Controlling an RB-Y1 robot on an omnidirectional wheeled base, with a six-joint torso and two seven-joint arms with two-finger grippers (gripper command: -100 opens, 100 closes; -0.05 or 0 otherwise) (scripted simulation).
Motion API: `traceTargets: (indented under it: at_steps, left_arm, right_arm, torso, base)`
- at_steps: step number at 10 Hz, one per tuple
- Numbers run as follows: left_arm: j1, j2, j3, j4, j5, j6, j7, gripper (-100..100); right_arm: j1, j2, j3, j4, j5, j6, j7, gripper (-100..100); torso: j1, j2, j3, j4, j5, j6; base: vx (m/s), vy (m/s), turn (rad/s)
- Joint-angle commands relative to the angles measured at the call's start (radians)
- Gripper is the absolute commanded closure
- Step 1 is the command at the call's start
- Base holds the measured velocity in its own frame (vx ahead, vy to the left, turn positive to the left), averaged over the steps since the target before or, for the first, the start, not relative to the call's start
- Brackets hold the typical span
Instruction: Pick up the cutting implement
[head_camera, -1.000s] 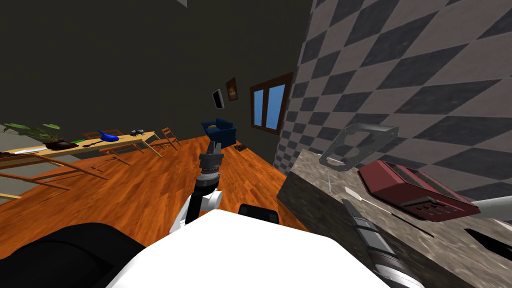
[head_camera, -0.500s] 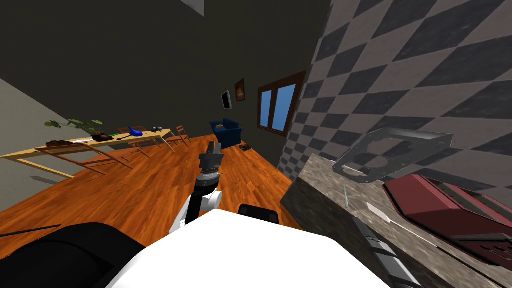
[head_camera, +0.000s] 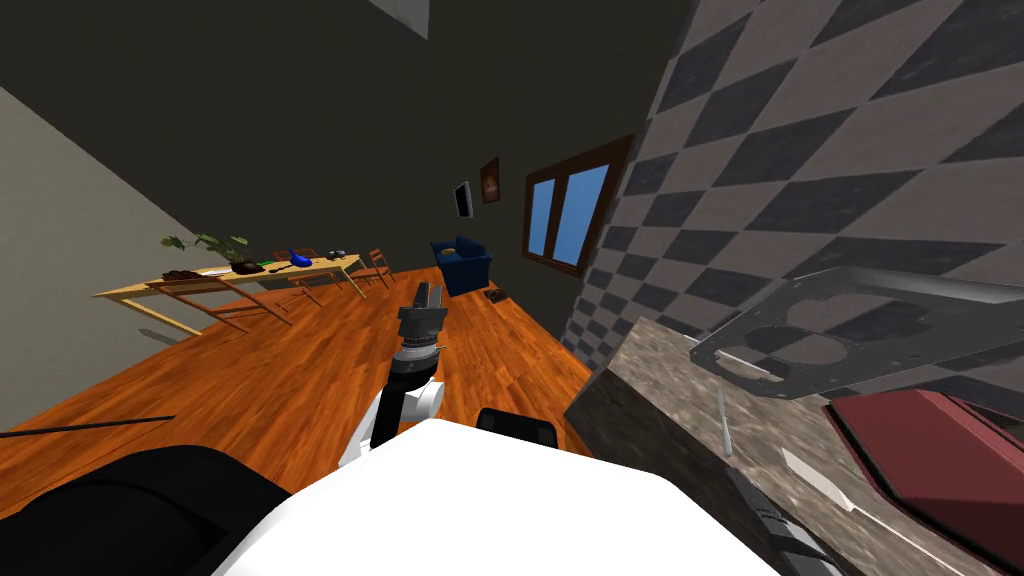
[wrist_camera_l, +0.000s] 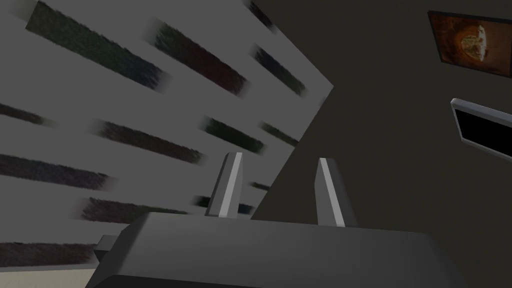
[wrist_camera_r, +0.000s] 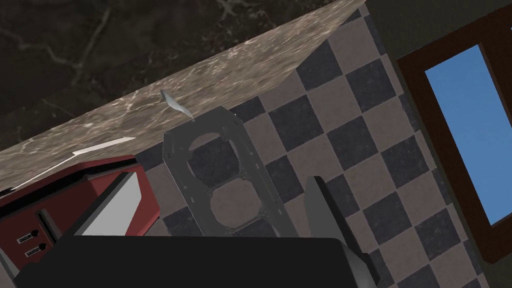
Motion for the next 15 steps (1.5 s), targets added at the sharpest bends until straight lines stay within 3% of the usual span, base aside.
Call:
traceTargets:
  at_steps: [1,2,9,10,15]
  left_arm:
    - [0.0,0.0,0.0,0.0,0.0,0.0,0.0,0]
    - [0.0,0.0,0.0,0.0,0.0,0.0,0.0,0]
    - [0.0,0.0,0.0,0.0,0.0,0.0,0.0,0]
    - [0.0,0.0,0.0,0.0,0.0,0.0,0.0,0]
    - [0.0,0.0,0.0,0.0,0.0,0.0,0.0,0]
  right_arm:
    - [0.009,-0.012,-0.02,0.024,-0.005,0.05,0.018,-100]
    - [0.009,-0.012,-0.02,0.024,-0.005,0.056,0.018,-100]
    - [0.048,-0.029,-0.065,0.097,-0.011,0.249,0.077,-100]
    - [0.048,-0.029,-0.065,0.097,-0.011,0.254,0.077,-100]
    - [0.065,-0.04,-0.09,0.143,-0.017,0.371,0.108,-100]
  torso:
    - [0.0,0.0,0.0,0.0,0.0,0.0]
    - [-0.001,-0.002,-0.001,0.0,0.0,0.0]
    - [-0.002,-0.002,-0.001,-0.001,-0.001,0.0]
    - [-0.002,-0.003,-0.002,-0.001,-0.001,0.0]
    - [-0.002,-0.001,-0.001,0.0,-0.001,0.0]
  base:
    - [0.126,-0.055,0.251]
    - [0.097,-0.057,0.091]
    - [0.11,-0.085,0.172]
    - [0.088,-0.084,0.091]
    - [0.085,-0.1,0.143]
